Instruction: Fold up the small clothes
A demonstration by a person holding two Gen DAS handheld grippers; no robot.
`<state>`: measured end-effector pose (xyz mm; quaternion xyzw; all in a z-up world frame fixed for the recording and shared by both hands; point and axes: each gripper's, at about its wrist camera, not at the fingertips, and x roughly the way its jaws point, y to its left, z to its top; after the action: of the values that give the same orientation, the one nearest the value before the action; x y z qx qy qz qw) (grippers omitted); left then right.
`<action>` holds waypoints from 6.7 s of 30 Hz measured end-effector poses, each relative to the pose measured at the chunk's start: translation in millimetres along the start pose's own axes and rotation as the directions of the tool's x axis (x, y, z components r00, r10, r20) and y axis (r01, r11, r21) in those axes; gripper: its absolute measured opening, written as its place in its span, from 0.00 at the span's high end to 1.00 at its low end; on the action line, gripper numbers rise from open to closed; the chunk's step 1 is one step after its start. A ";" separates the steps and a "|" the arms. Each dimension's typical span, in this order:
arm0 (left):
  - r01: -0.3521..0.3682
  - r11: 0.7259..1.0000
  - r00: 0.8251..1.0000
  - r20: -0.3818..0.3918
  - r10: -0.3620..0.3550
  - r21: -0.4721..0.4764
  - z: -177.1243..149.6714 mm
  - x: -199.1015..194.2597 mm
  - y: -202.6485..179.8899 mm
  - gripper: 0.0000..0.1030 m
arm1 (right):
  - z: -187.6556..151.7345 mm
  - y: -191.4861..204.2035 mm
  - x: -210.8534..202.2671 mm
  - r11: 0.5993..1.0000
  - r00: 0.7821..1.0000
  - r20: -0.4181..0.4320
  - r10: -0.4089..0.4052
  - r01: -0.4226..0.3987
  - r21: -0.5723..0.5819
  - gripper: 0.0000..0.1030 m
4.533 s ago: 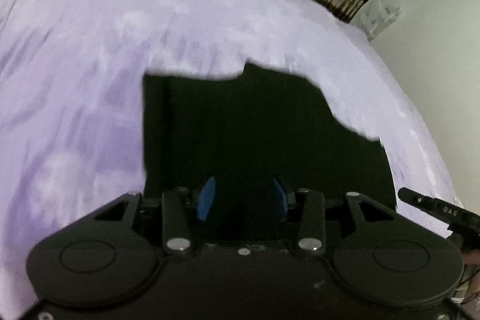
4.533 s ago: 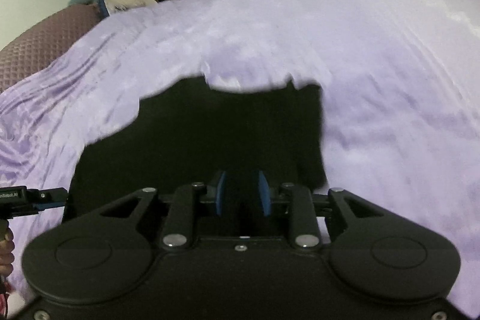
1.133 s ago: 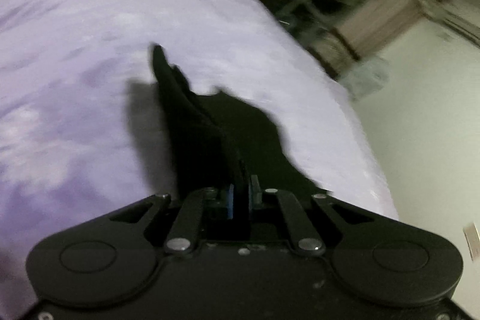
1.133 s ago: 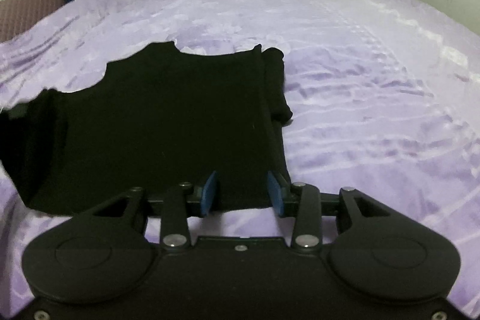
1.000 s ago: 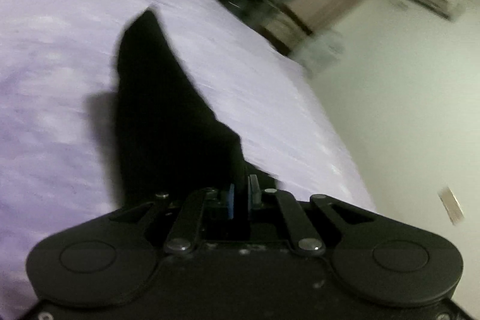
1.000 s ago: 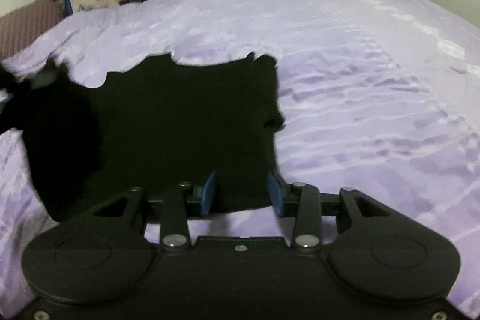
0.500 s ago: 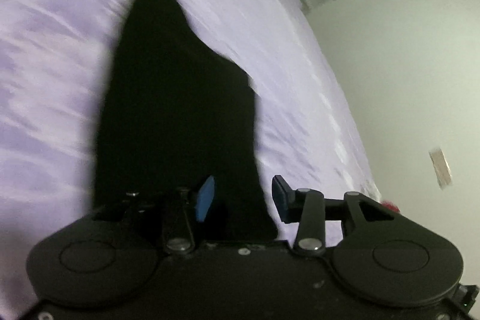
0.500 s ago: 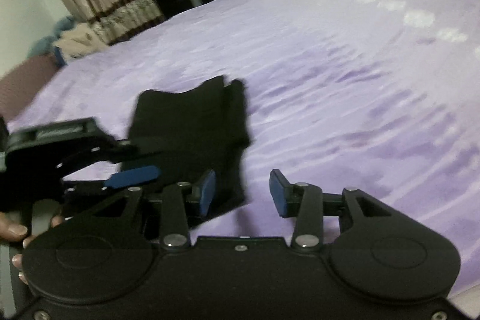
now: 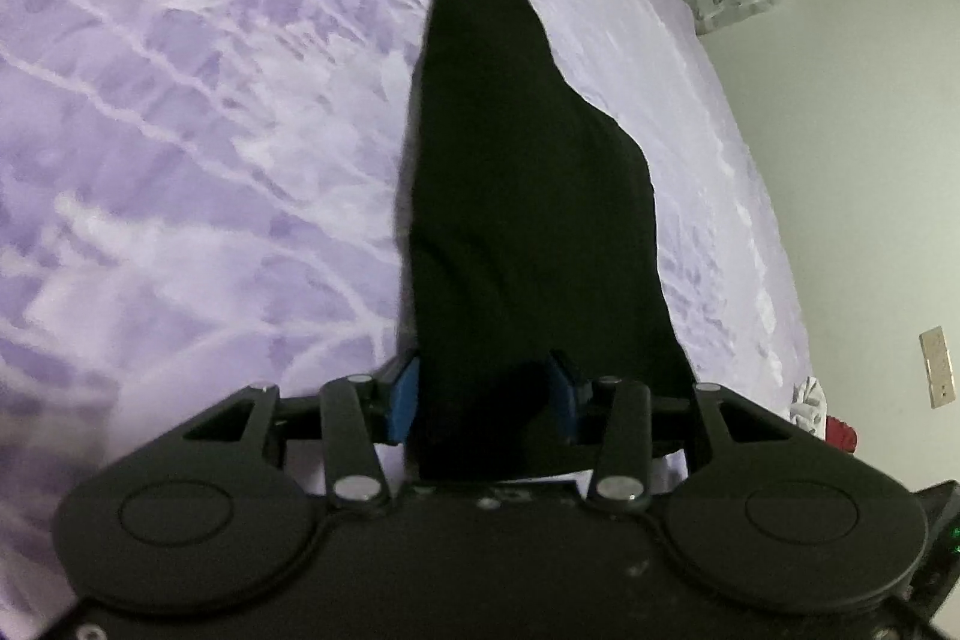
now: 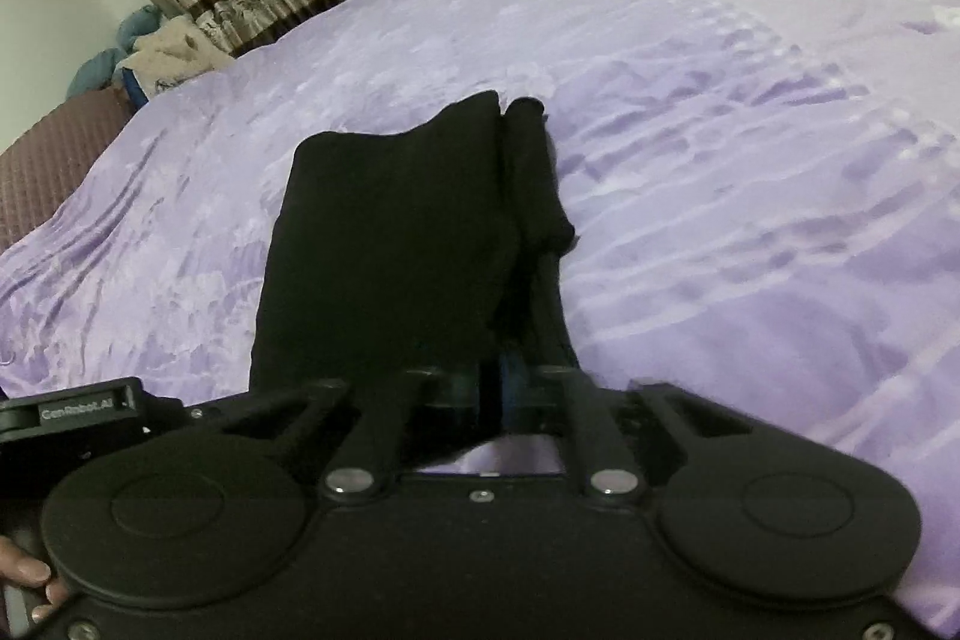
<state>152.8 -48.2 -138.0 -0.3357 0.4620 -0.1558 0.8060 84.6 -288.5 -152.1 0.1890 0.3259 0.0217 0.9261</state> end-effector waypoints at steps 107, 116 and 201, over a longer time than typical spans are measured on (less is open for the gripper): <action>0.088 0.969 0.989 -0.140 -0.057 0.229 -10.0 39.1 -19.9 0.72 | -16.4 4.2 18.7 0.983 0.993 -0.117 0.030 -0.051 -0.177 0.90; 0.042 0.958 0.999 0.011 -0.047 0.284 52.0 29.4 -55.3 0.65 | 47.6 32.8 30.5 0.970 0.997 0.020 0.069 -0.063 -0.235 0.87; 0.049 0.985 0.996 0.084 -0.036 -0.163 72.6 69.3 32.9 0.46 | 80.3 -78.2 100.3 0.940 0.939 -0.125 0.322 -0.301 0.163 0.37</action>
<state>248.8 -34.4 -179.7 -0.4169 0.4331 -0.1204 0.7900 206.2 -371.7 -182.8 0.3012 0.3610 0.1591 0.8682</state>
